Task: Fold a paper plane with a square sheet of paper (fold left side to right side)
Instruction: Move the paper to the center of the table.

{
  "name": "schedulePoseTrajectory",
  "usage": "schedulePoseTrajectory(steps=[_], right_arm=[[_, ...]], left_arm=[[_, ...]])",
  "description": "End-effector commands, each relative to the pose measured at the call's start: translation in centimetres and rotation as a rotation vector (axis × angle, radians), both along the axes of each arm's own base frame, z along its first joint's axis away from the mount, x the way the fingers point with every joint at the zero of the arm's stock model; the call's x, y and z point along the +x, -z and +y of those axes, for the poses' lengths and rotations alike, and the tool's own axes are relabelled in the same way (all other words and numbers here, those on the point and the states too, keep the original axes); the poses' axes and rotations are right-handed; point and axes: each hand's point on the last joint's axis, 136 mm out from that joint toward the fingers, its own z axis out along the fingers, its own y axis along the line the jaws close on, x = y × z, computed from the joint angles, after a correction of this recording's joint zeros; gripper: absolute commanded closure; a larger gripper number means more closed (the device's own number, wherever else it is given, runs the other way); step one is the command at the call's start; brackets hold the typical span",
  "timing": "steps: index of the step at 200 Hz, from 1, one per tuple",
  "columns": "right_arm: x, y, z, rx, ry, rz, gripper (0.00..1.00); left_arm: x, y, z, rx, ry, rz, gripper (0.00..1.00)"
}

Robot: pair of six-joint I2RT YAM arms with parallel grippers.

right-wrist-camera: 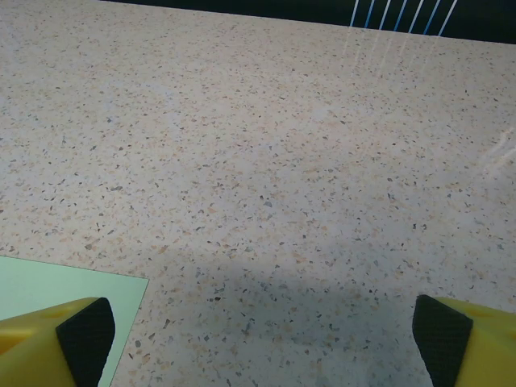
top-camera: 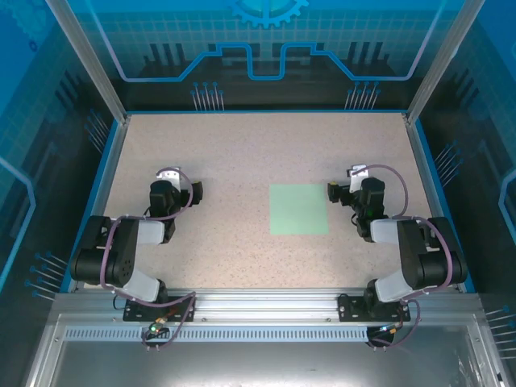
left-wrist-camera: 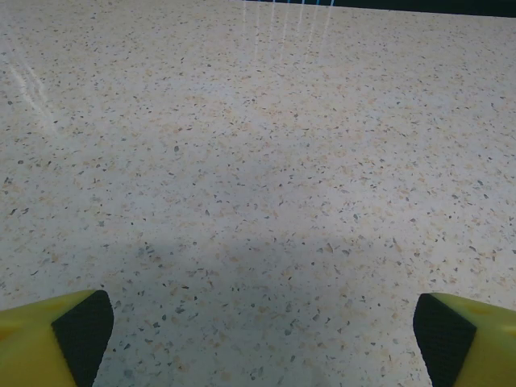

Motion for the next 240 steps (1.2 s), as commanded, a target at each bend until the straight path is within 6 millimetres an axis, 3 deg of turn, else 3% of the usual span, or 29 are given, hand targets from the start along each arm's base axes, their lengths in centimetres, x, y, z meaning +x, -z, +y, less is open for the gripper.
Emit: schedulePoseTrajectory(steps=[1,201,240], right_arm=[[0.8,-1.1,0.6,-0.002,-0.026,-0.036,0.01],[0.8,-1.1,0.5,0.011,-0.033,-0.033,0.01],[0.8,-1.9,-0.9,0.034,0.038,-0.022,0.01]], left_arm=[[0.9,-1.4,-0.3,-0.007,0.026,-0.043,0.01],[0.8,-1.4,-0.2,-0.004,0.018,-0.043,0.01],[0.4,-3.4,0.5,0.002,-0.027,-0.065,0.01]])
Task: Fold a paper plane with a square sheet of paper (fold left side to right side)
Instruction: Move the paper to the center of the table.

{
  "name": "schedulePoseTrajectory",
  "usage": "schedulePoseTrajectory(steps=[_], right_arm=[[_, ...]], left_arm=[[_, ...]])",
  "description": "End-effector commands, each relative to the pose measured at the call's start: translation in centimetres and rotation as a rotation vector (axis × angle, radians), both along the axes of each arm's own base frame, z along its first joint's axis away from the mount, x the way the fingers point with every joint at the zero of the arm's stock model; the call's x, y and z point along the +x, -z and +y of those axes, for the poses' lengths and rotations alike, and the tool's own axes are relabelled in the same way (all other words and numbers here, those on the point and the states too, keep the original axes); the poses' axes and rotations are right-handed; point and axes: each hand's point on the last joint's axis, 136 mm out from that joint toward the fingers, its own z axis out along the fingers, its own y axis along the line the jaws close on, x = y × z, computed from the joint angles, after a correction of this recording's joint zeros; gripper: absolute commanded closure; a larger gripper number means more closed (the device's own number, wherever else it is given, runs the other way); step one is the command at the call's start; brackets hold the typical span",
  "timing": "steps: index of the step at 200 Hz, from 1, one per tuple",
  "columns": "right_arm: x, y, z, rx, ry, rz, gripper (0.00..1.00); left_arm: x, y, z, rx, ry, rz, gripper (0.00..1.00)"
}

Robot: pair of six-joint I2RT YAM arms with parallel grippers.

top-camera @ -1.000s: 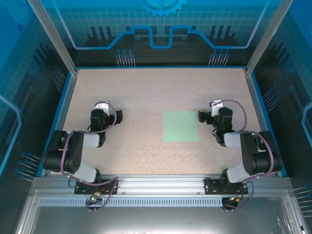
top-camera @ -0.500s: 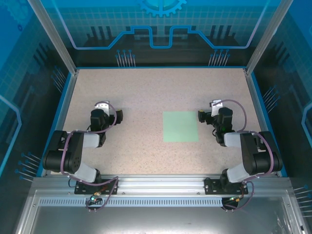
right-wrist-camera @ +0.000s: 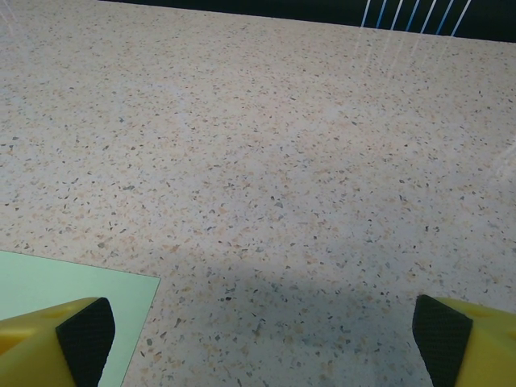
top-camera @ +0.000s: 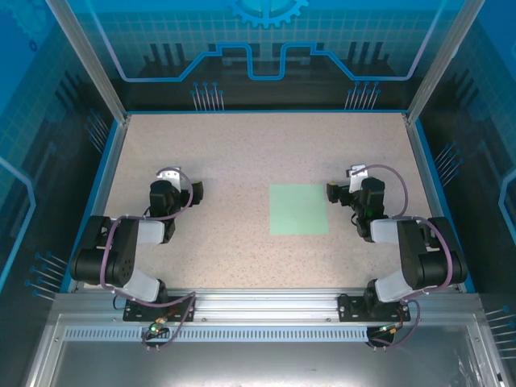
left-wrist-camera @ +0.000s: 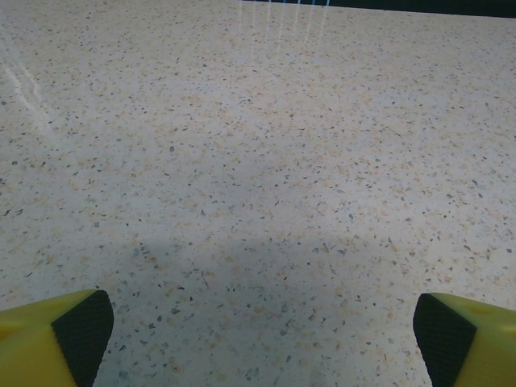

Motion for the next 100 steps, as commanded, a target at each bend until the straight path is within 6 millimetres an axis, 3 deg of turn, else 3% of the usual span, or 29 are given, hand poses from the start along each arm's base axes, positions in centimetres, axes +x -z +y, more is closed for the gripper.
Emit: schedulePoseTrajectory(steps=[1,24,35,54,77,100], right_arm=[[0.8,-1.9,-1.3,0.021,0.061,-0.02,0.01],[0.1,-5.0,-1.8,0.066,0.094,0.038,0.01],[-0.6,-7.2,-1.2,0.097,0.074,0.017,0.01],[-2.7,-8.7,-1.2,0.137,0.111,0.075,0.01],[-5.3,-9.7,-1.0,0.199,0.151,0.148,0.01],[-7.6,-9.7,-0.5,0.251,0.163,0.231,0.01]], left_arm=[[0.5,-3.3,0.4,0.009,-0.024,-0.069,0.01],[-0.6,-6.4,-0.4,0.009,-0.008,-0.082,0.01],[-1.1,-8.0,-1.4,-0.049,0.014,-0.065,0.01],[-1.9,-9.9,-3.8,-0.167,0.054,0.001,0.01],[-3.0,-11.0,-8.7,-0.256,0.154,0.079,0.01],[-4.7,-10.6,-16.2,-0.3,0.329,0.188,0.01]])
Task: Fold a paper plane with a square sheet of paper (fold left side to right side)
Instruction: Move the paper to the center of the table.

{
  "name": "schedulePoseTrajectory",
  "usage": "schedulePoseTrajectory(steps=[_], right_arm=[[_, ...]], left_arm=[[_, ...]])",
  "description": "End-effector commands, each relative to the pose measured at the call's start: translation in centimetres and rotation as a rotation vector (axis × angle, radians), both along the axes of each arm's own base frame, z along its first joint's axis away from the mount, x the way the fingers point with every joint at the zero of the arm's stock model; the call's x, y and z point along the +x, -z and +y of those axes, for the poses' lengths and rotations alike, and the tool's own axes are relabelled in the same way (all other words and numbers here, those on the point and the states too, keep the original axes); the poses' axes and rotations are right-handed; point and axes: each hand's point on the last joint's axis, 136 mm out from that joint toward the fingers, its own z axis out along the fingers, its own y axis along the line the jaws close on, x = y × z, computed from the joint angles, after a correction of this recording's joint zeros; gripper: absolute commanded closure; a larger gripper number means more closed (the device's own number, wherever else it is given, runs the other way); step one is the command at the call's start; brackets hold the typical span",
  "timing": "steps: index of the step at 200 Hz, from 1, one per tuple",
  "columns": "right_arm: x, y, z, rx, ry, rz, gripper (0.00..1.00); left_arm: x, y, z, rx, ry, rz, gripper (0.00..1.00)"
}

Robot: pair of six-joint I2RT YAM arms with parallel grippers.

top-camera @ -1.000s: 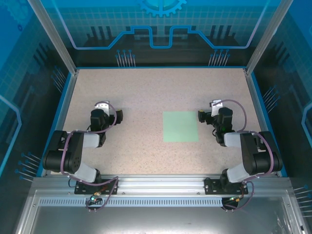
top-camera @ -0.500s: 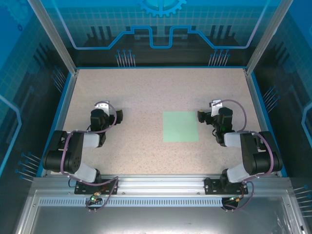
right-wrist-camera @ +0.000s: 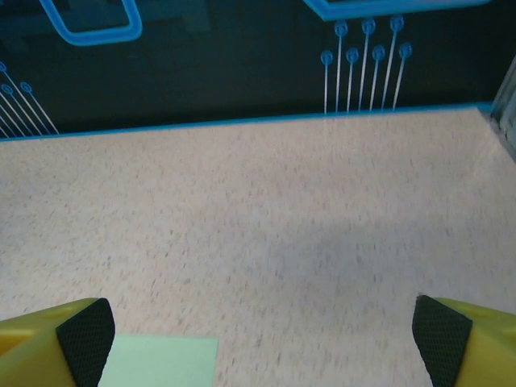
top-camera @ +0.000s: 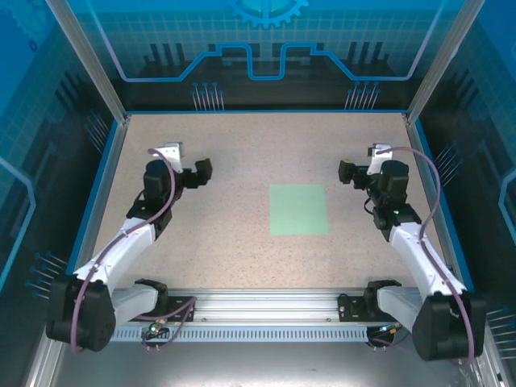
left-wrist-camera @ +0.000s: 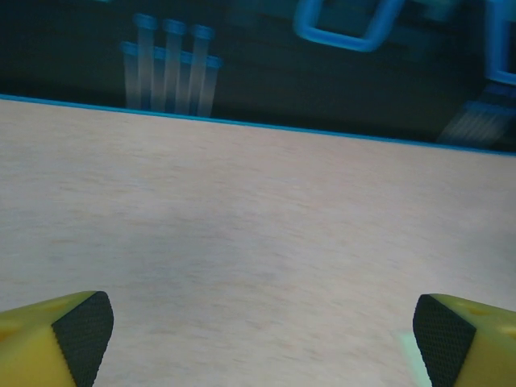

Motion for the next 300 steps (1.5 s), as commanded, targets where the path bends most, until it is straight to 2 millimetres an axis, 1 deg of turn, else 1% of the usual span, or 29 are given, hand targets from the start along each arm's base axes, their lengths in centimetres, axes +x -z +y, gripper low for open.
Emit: schedulePoseTrajectory(steps=[1,9,13,19,24,38,43,44,59,66,68,69,78,95,107,122,146,178,202,224,254,270,300], right_arm=[[-4.0,4.2,0.4,0.086,0.031,0.268,0.01],[-4.6,4.2,0.6,0.096,0.033,0.295,0.01],[-4.9,4.3,0.6,0.099,0.037,0.308,0.01],[-5.3,4.2,0.6,0.101,0.037,0.323,0.01],[-5.6,4.3,0.6,0.099,0.04,0.34,0.01],[-6.3,3.9,0.4,0.085,0.055,0.358,0.01],[-6.5,3.7,0.2,0.077,0.062,0.359,0.01],[-6.5,3.6,0.2,0.074,0.063,0.357,0.01],[-7.0,3.1,-0.3,0.061,0.089,0.33,0.01],[-7.3,2.9,-0.4,0.065,0.094,0.317,0.01],[-7.3,2.9,-0.4,0.067,0.095,0.315,0.01],[-7.4,2.8,-0.4,0.069,0.094,0.312,0.01],[-7.6,2.7,-0.3,0.08,0.094,0.299,0.01],[-8.0,2.6,-0.2,0.091,0.092,0.287,0.01],[-8.1,2.5,-0.3,0.092,0.095,0.283,0.01],[-8.1,2.3,-0.2,0.089,0.091,0.281,0.01],[-8.0,2.1,-0.1,0.087,0.081,0.279,0.01],[-8.0,2.0,0.0,0.095,0.08,0.278,0.01],[-8.0,1.9,0.1,0.1,0.076,0.28,0.01],[-8.0,1.8,0.2,0.103,0.073,0.28,0.01],[-8.1,1.9,0.2,0.097,0.072,0.289,0.01],[-8.1,1.9,0.1,0.094,0.072,0.291,0.01],[-8.1,2.1,0.2,0.093,0.067,0.298,0.01]], left_arm=[[-3.3,4.1,-6.5,-0.053,0.165,0.256,0.01],[-3.7,4.1,-9.0,-0.048,0.226,0.288,0.01],[-4.1,4.7,-10.2,-0.041,0.251,0.321,0.01],[-4.3,4.9,-12.1,-0.03,0.29,0.352,0.01],[-4.5,5.4,-13.6,-0.014,0.32,0.386,0.01],[-5.0,6.8,-17.7,0.045,0.382,0.474,0.01],[-5.0,7.4,-18.9,0.072,0.393,0.505,0.01],[-5.1,7.7,-19.1,0.081,0.396,0.516,0.01],[-5.0,9.2,-22.4,0.15,0.418,0.574,0.01],[-4.8,10.0,-23.5,0.181,0.422,0.594,0.01],[-4.8,10.0,-23.8,0.186,0.422,0.593,0.01],[-4.8,10.4,-23.8,0.195,0.421,0.602,0.01],[-4.5,11.5,-24.9,0.226,0.42,0.628,0.01],[-4.3,13.9,-26.1,0.269,0.418,0.695,0.01],[-4.2,15.2,-26.8,0.301,0.42,0.713,0.01],[-3.8,16.9,-26.8,0.361,0.396,0.732,0.01],[-3.5,18.7,-26.8,0.428,0.373,0.744,0.01],[-3.3,20.5,-26.2,0.503,0.357,0.763,0.01],[-3.7,21.7,-25.8,0.527,0.358,0.789,0.01],[-4.1,22.6,-25.1,0.548,0.356,0.806,0.01],[-4.8,24.0,-23.3,0.539,0.346,0.846,0.01],[-5.1,24.1,-22.3,0.529,0.346,0.856,0.01],[-5.6,24.2,-19.6,0.529,0.346,0.876,0.01]])
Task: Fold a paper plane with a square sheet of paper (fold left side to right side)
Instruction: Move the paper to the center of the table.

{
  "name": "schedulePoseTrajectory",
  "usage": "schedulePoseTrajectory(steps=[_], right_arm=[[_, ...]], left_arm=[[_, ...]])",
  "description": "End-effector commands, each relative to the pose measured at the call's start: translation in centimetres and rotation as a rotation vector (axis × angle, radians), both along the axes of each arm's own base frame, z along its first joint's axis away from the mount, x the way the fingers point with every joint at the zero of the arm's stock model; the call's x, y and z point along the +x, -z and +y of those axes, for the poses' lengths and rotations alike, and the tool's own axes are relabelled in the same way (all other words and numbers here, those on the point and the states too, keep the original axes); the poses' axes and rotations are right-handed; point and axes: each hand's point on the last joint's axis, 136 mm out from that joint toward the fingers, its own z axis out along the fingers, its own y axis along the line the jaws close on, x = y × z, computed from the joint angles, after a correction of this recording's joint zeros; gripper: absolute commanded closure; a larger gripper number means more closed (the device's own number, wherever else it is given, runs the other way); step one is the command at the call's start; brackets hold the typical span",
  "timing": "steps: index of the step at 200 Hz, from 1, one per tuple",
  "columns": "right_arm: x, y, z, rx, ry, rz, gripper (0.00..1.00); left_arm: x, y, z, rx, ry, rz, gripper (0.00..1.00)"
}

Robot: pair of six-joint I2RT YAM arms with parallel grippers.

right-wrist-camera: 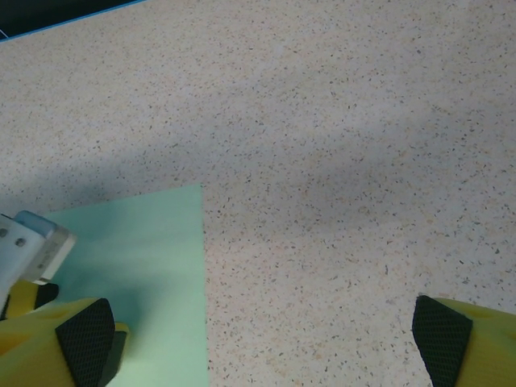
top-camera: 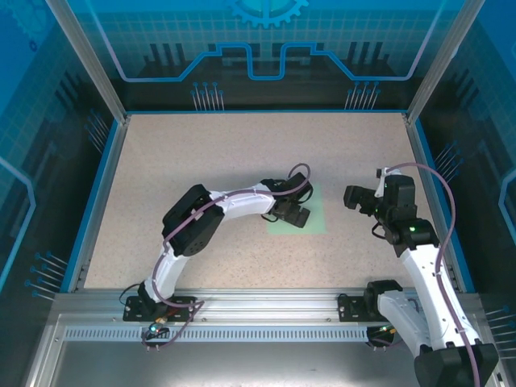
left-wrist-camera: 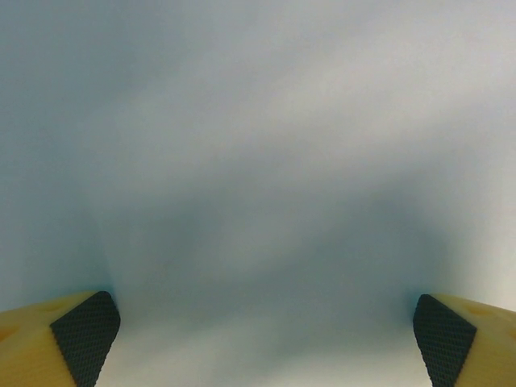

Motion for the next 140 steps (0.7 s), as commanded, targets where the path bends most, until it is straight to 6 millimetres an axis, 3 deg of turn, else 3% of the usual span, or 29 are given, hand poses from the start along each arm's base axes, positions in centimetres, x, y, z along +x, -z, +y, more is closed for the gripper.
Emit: schedulePoseTrajectory(steps=[1,36,71,111,140], right_arm=[[-0.1,-0.6,0.6,0.011,-0.02,0.001,0.01],[0.1,-0.1,0.9,0.016,-0.032,0.012,0.01],[0.6,1.2,2.1,0.061,-0.072,0.048,0.01],[2.0,3.6,5.0,0.081,-0.138,0.146,0.01],[3.8,5.4,8.6,0.009,-0.218,0.217,0.01]], left_arm=[[-2.4,3.3,5.1,0.099,-0.014,0.136,0.01],[-2.9,3.1,8.2,0.12,0.004,0.146,0.01],[-2.7,1.9,9.4,0.117,0.038,0.122,0.01],[-1.9,-1.9,8.6,0.001,0.036,0.063,0.01],[-2.4,-5.1,8.8,-0.135,-0.035,0.052,0.01]])
